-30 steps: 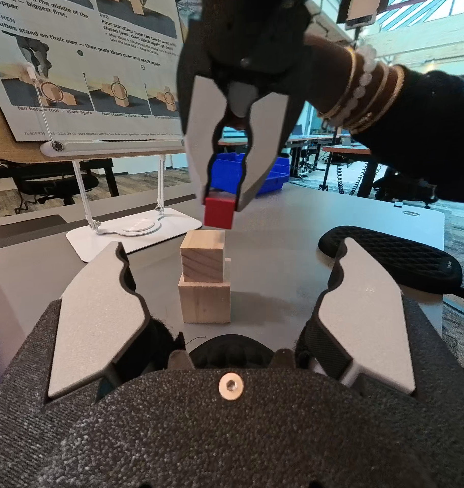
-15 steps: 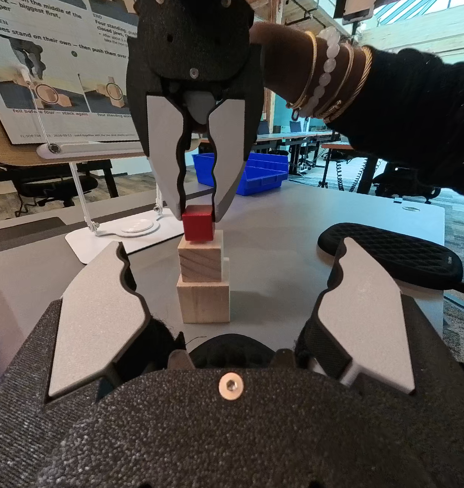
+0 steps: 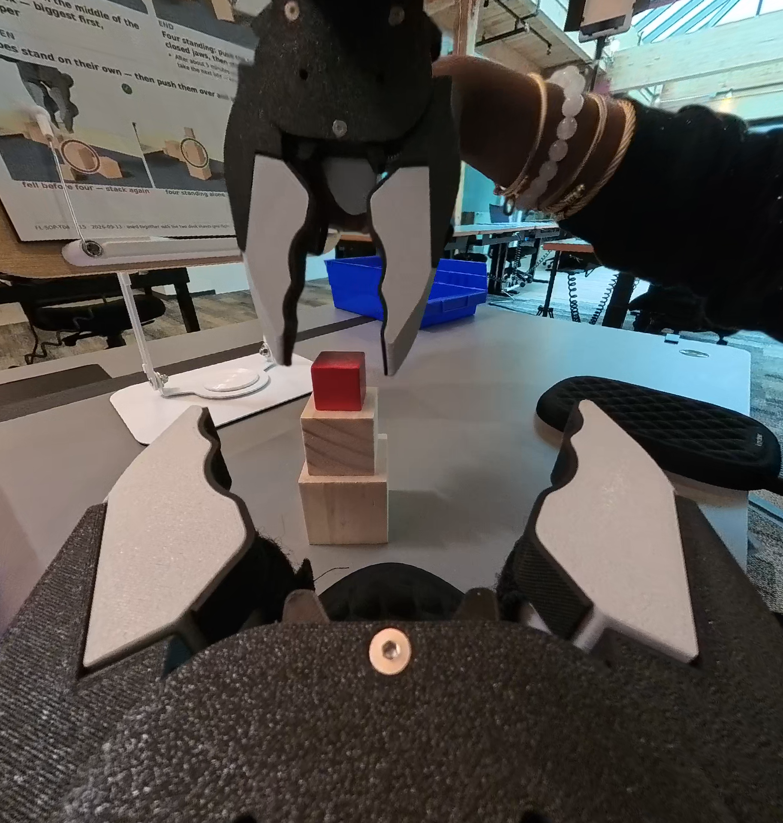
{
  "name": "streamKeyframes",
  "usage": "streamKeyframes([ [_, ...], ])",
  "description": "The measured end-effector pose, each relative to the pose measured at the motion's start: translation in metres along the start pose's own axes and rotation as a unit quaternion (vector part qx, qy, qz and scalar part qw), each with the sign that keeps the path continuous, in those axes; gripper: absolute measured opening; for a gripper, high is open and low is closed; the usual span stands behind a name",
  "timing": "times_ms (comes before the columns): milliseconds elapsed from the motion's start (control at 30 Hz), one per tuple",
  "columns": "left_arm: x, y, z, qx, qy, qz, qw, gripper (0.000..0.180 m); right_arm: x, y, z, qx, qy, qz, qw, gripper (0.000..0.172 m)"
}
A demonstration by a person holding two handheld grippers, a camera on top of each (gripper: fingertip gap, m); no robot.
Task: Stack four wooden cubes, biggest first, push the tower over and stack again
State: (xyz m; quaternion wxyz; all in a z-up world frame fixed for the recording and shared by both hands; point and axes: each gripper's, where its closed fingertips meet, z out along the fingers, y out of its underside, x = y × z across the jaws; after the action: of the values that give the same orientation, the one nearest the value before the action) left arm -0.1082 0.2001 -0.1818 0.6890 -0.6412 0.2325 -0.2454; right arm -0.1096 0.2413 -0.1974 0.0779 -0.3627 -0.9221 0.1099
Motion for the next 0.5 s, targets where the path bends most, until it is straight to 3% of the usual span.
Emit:
streamKeyframes([
  [133, 0.0, 0.0, 0.0, 0.001, 0.0, 0.0, 1.0, 0.141, -0.001, -0.002, -0.019, 0.023, 0.064, 0.002, 0.998, 0.053],
  [267, 0.0, 0.0, 0.0, 0.001, 0.001, -0.002, 1.0, 0.141, -0.034, -0.018, -0.034, 0.086, 0.111, -0.017, 0.99, 0.05],
  [500, 0.0, -0.001, -0.001, 0.002, 0.001, -0.001, 1.0, 0.14, -0.103, -0.022, 0.017, 0.126, 0.041, -0.018, 0.991, 0.041],
])
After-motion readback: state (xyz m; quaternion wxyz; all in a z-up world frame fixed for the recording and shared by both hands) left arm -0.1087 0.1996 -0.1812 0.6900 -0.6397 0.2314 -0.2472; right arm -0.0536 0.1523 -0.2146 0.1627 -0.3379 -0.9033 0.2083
